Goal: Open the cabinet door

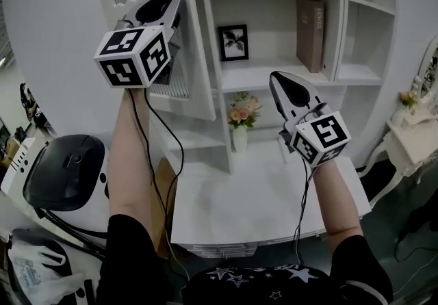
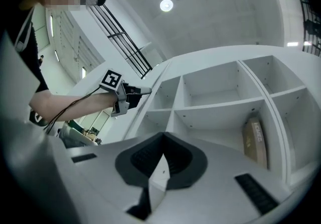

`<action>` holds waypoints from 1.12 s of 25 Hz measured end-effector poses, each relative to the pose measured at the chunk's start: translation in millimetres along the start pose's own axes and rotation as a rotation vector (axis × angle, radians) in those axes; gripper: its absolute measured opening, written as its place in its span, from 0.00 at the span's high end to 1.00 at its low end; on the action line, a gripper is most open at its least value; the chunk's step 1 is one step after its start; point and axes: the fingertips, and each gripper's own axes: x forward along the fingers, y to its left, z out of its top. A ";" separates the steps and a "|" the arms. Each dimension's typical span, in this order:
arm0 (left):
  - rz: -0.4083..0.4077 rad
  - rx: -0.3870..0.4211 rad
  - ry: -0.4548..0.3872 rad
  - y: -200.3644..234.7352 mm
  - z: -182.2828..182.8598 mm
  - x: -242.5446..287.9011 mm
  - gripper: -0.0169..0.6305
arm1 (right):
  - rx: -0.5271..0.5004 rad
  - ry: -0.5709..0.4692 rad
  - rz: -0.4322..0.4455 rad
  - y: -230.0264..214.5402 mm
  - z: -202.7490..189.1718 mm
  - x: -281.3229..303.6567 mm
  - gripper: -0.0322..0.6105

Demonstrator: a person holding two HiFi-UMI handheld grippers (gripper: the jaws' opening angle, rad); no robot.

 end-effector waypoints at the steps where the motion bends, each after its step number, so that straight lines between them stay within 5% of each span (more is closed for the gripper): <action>1: -0.004 -0.006 -0.005 0.7 1.5 -3.7 0.83 | 0.001 -0.004 0.007 7.4 2.2 2.1 0.94; 7: -0.039 -0.003 -0.040 5.3 16.7 -30.3 0.83 | -0.042 0.030 0.039 53.3 1.1 13.5 0.94; 28: -0.235 -0.126 -0.127 54.4 60.3 -139.2 0.84 | -0.035 0.007 -0.094 166.2 35.4 27.2 0.94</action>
